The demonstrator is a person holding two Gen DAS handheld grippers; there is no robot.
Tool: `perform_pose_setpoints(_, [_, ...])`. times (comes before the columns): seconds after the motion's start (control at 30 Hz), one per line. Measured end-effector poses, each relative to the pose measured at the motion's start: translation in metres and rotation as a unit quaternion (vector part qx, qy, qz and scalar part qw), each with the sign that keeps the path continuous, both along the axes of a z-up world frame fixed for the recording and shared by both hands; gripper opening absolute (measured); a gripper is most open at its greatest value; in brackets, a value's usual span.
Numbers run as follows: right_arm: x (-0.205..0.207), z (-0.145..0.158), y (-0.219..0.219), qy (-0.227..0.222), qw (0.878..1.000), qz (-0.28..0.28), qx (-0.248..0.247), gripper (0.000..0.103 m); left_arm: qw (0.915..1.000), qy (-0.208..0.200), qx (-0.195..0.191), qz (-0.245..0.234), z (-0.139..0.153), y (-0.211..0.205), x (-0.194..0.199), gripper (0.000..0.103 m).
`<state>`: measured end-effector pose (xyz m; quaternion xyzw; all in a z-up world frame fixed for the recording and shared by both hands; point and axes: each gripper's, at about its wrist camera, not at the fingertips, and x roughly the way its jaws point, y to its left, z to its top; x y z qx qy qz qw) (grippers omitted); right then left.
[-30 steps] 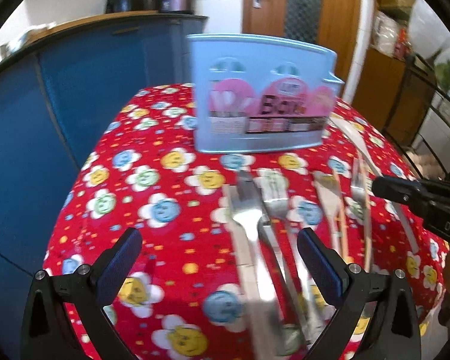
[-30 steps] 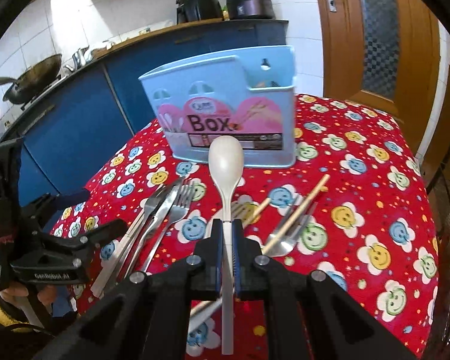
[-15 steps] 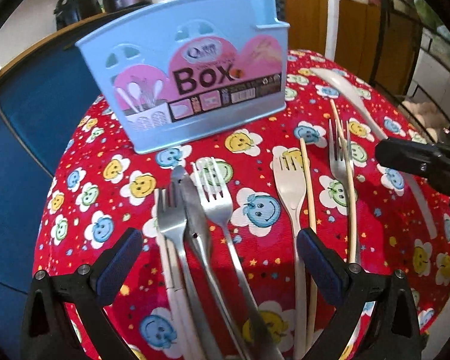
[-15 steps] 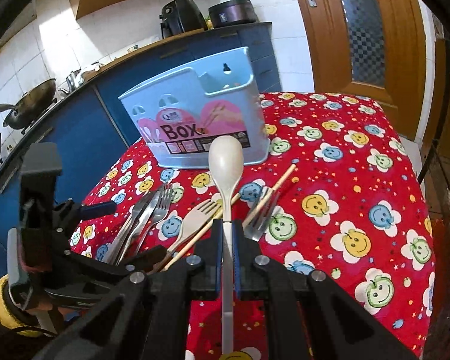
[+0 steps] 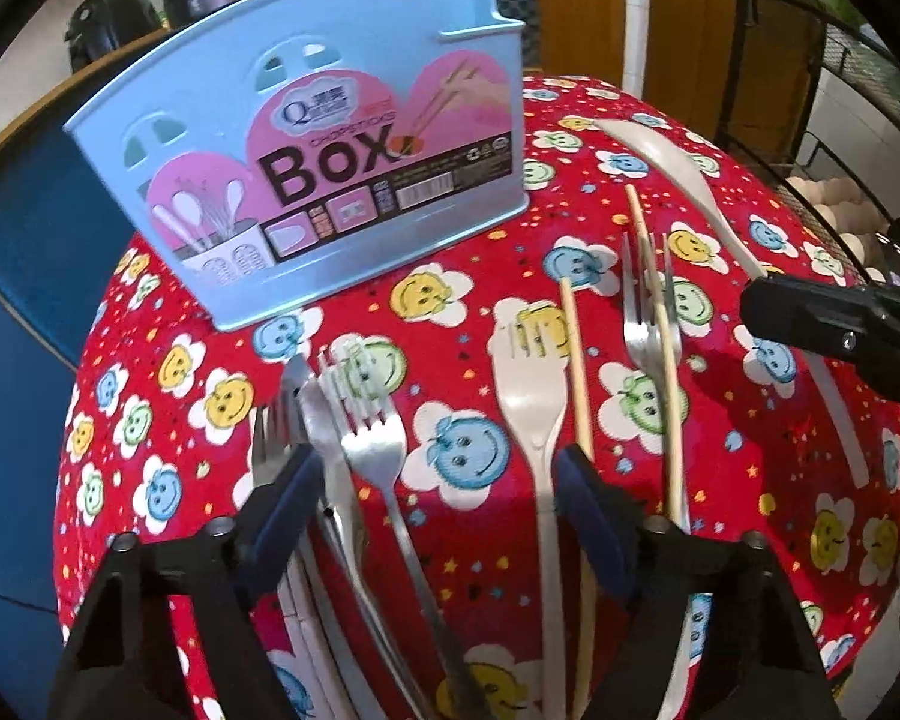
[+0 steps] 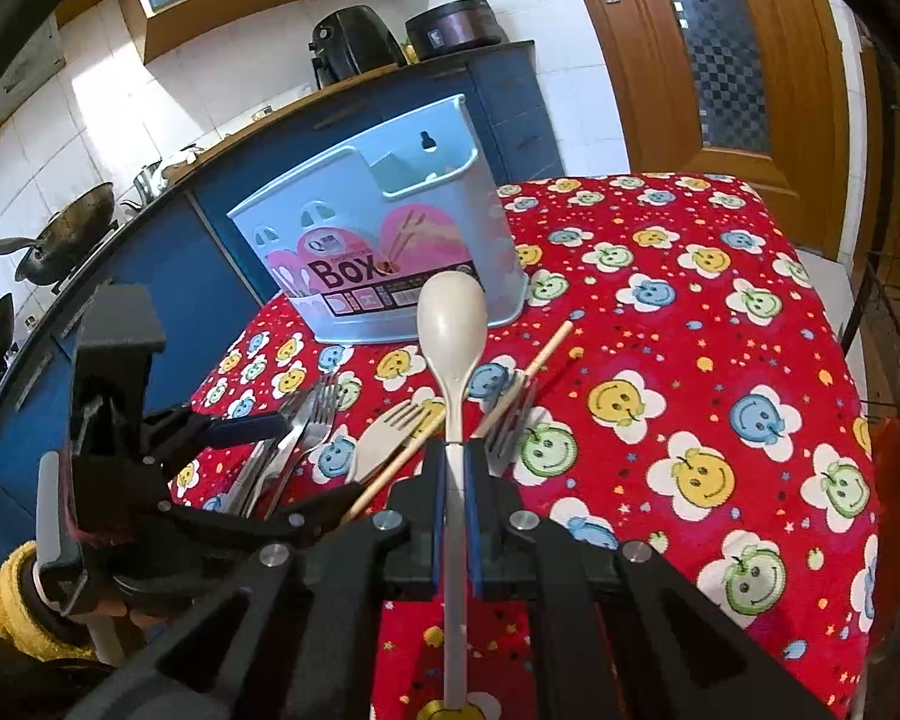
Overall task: Organize utensils
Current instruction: 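Grasp a silver fork with the left tool while the right tool holds the spoon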
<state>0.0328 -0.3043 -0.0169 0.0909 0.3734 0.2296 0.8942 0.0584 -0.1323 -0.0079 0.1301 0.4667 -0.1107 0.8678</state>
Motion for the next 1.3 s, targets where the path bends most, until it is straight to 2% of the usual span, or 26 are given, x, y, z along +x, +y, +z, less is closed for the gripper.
perform_pose_setpoints(0.17, [-0.001,-0.001,-0.004,0.008,1.000,-0.003,-0.011,0.007,0.9989,0.031,-0.034,-0.008,0.001,-0.001,0.015,0.058])
perform_pose_setpoints(0.43, [0.005,-0.010,-0.002,0.024,0.999,-0.003,-0.023,0.007,0.9985,0.026,-0.041,-0.027,0.001,-0.015,0.031,0.057])
perform_pose_setpoints(0.5, [0.008,-0.013,0.000,0.030,0.999,-0.001,-0.027,0.008,0.9977,0.027,-0.052,-0.035,0.002,-0.017,0.034,0.044])
perform_pose_setpoints(0.57, [0.010,-0.016,0.001,0.035,0.999,-0.002,-0.030,0.008,0.9970,0.027,-0.063,-0.036,0.001,-0.018,0.035,0.039])
perform_pose_setpoints(0.6, [0.011,-0.018,0.001,0.039,0.999,-0.002,-0.031,0.008,0.9968,0.026,-0.066,-0.038,0.000,-0.019,0.034,0.030])
perform_pose_setpoints(0.63, [0.012,-0.020,0.001,0.043,0.999,-0.002,-0.032,0.008,0.9964,0.024,-0.070,-0.040,0.000,-0.021,0.034,0.026])
perform_pose_setpoints(1.13, [0.028,-0.027,0.013,0.068,0.995,0.015,-0.066,0.009,0.9960,0.013,-0.064,-0.061,-0.006,-0.039,0.030,0.026])
perform_pose_setpoints(1.3, [0.039,-0.026,0.016,0.078,0.994,0.023,-0.075,0.010,0.9950,0.013,-0.082,-0.056,-0.006,-0.034,0.030,0.026])
